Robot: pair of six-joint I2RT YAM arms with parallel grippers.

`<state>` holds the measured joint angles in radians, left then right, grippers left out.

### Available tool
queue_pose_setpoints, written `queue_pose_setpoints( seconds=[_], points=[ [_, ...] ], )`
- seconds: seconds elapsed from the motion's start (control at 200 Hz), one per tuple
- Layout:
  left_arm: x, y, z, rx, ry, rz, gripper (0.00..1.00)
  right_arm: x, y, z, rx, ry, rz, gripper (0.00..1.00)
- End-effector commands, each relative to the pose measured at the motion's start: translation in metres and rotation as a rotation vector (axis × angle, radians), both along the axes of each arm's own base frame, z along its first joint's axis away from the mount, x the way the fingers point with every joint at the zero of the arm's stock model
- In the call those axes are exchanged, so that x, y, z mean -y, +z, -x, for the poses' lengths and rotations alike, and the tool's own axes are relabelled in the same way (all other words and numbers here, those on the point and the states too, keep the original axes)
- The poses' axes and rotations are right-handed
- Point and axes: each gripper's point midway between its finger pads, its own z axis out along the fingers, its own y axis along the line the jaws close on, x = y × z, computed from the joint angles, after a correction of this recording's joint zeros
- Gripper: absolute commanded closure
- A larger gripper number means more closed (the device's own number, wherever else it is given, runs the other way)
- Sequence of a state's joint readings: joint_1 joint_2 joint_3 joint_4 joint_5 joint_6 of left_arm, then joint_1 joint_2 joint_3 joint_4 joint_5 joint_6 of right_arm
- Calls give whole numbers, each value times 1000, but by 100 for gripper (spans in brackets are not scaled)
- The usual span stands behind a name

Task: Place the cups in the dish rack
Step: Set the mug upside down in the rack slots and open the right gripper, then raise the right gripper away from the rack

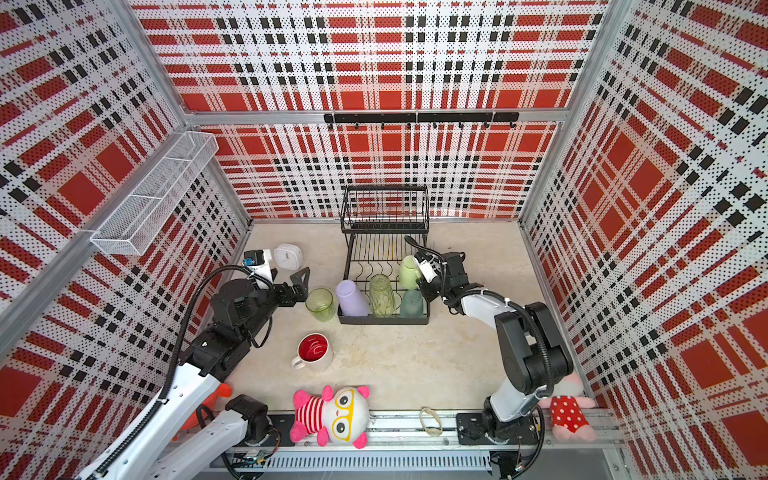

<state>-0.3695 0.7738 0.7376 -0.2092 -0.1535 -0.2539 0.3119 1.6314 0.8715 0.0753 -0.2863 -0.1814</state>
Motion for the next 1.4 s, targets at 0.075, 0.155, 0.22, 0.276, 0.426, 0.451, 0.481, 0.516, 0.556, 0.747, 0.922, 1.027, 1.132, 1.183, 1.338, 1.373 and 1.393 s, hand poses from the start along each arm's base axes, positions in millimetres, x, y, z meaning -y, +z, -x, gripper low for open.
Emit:
queue_pose_setpoints(
  seconds=[0.075,0.155,0.22,0.276,0.426,0.451,0.481,0.516,0.556,0.747,0.922,1.027,1.132,1.183,1.338,1.373,1.393],
  points=[
    [-4,10,0,37,5,1,2,-2,22,2,55,12,-44,90],
    [-3,10,0,35,3,2,2,-2,22,2,54,12,-45,85],
    [-2,10,-1,32,0,5,2,-2,25,1,61,8,-46,79],
    [-3,9,-2,28,4,8,2,0,28,0,65,-1,-52,76],
    [-8,9,-1,6,27,-6,2,8,41,-4,73,-20,-89,65],
    [-9,9,0,0,34,-13,2,11,44,-5,78,-27,-92,64],
    [-11,9,1,-7,42,-21,2,12,48,-5,87,-31,-94,63],
    [-15,9,2,-17,59,-30,2,14,53,-4,95,-35,-96,62],
    [-19,7,3,-32,76,-37,2,17,60,-3,110,-42,-95,62],
    [-22,-6,12,-130,61,-64,2,32,106,8,180,-78,-108,34],
    [-16,-2,14,-147,17,1,2,61,155,0,-23,-250,-377,0],
    [-24,-14,6,-192,41,32,2,55,178,6,-150,-80,-578,0],
    [-52,-29,-4,-232,130,113,2,38,177,4,-235,-98,-504,0],
    [-63,-35,-6,-250,159,172,5,28,180,4,-220,-126,-474,0],
    [-103,-46,-9,-258,325,265,5,-11,197,20,-220,-158,-482,0],
    [-110,-51,-10,-270,371,268,1,-23,203,29,-199,-140,-470,0],
    [-116,-54,-9,-279,407,265,2,-29,206,34,-184,-134,-465,0]
  ],
)
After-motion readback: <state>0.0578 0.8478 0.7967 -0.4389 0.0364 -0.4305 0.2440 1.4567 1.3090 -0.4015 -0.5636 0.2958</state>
